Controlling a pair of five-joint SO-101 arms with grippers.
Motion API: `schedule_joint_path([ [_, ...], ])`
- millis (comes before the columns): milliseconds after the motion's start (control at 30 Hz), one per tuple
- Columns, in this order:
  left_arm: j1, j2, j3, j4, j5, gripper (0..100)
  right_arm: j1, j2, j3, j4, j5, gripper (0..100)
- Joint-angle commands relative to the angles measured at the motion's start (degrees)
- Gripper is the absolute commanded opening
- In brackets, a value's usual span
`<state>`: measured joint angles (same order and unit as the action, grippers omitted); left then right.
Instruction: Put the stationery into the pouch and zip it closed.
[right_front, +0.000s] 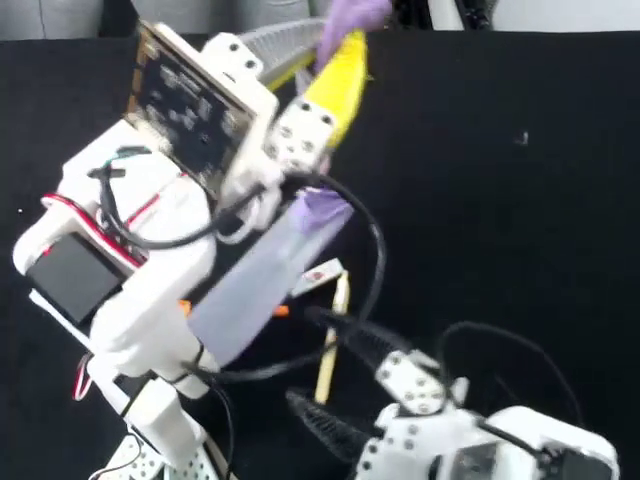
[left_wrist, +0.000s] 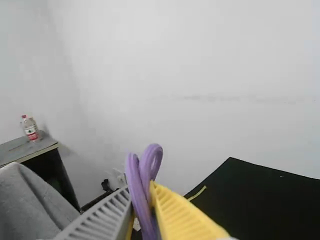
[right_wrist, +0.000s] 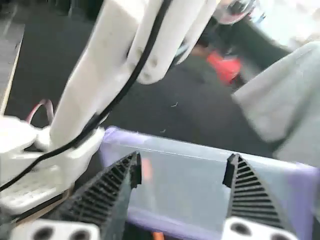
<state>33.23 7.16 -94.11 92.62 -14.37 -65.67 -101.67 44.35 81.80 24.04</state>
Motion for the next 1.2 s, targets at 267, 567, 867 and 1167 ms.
schedule_joint_path([
  [267,-1.2,-0.8,-1.3,-1.7,0.4,3,16.1,-1.6,7.2,-4.3,0.9,28.3],
  [567,-0.7,-7.1,-0.9,-1.8,0.4,3,29.0,-1.6,15.7,-11.3,7.7,28.3],
  [867,-0.7,-10.0,-0.8,-5.8,0.4,3,35.9,-1.5,23.6,-19.0,8.4,28.3],
  [1167,-0.7,-9.8,-0.8,-0.8,0.6,3,33.6,-1.2,27.2,-21.3,8.1,28.3],
])
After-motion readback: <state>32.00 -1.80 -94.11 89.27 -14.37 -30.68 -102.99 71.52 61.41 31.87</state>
